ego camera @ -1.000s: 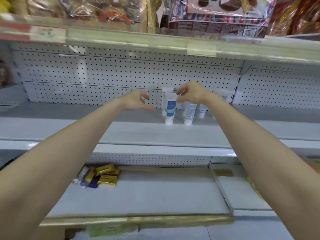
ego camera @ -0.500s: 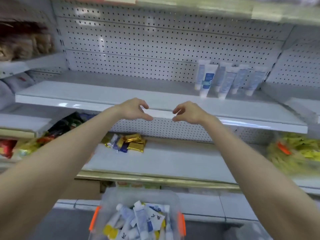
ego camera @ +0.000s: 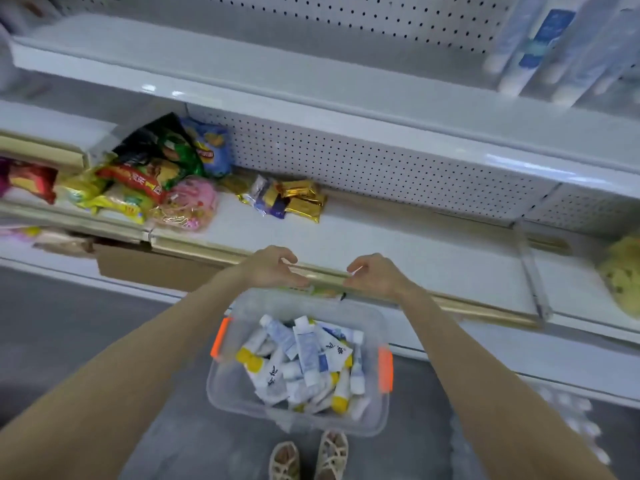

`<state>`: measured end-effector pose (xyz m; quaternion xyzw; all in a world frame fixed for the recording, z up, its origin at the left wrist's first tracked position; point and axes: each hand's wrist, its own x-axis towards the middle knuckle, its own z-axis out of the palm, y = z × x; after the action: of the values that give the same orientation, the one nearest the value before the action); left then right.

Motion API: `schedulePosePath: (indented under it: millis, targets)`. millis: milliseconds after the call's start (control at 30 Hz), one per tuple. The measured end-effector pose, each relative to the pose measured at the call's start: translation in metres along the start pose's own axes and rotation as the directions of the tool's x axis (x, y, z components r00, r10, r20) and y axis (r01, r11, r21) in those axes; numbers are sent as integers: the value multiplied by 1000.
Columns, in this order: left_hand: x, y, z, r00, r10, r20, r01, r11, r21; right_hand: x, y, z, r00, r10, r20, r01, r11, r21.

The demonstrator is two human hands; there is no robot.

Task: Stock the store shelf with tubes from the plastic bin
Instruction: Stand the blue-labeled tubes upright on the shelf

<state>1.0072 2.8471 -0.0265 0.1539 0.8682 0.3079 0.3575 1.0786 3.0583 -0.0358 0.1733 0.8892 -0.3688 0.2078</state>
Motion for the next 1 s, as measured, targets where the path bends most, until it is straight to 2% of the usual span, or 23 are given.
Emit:
schedulePosePath:
  millis: [233,433,533,733,867,1000]
  targets:
    - [28,-70,66,982,-170,86,181,972,-147,32,61,81,974,194,114,-206,973,103]
    - [51,-126,117,949,-295,110,312,930,-195,58,101,143,947,271,175,-294,948,122]
    - [68,-151,133,946,-316,79,325,924,-200,73,115,166,935,300,190,-327,937,125]
    - [117,-190,152,968,-248,41,249,967,-46,112,129,202,934,312,175,-341,923,175]
    - [149,-207,156,986,-168,24,165,981,100,138,136,220,926,339,163,-376,857,352]
    - [172,-219,163,990,-100,100,64,948,312,155,142,228,930,342,132,-366,852,375]
